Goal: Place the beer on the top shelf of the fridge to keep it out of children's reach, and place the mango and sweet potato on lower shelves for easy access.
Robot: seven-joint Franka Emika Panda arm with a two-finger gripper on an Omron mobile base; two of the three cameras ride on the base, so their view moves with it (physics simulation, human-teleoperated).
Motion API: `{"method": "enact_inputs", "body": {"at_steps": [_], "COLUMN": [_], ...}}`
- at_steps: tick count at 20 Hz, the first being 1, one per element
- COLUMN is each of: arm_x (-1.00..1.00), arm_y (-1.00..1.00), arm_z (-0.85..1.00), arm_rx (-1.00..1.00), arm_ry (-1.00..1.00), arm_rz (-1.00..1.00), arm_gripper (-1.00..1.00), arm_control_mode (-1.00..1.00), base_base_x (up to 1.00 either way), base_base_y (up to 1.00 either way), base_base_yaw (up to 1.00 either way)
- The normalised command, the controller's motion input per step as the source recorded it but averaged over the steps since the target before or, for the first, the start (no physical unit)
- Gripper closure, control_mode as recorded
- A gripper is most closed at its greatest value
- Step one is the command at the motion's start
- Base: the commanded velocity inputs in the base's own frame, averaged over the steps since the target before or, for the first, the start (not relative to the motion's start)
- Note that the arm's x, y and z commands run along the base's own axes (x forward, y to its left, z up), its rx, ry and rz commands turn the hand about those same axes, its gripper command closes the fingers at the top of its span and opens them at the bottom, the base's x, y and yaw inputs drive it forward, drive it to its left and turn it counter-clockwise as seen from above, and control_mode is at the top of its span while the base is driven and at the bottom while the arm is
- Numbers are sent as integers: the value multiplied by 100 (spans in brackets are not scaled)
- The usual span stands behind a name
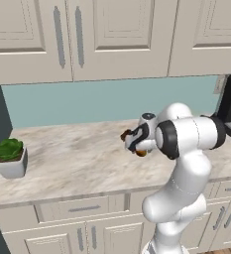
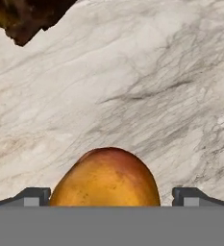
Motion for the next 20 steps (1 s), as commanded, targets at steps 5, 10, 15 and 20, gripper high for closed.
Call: {"method": "enact_inputs", "body": {"at_steps": [5,10,15,20], "arm_x": [4,0,-11,-89], "arm_y": [0,0,0,-24], "arm_z": [-29,-32,-21,8], "arm_rx": [0,0,0,0], "arm_ry": [14,14,6,-18], "arm_rz": [0,0,0,0], "arm_gripper": [100,100,100,100], "arm_control_mode": [-100,-100,-100,-100], "base_base_x": [0,0,0,0], "base_base_y": [0,0,0,0], "base_base_yaw": [0,0,0,0]}}
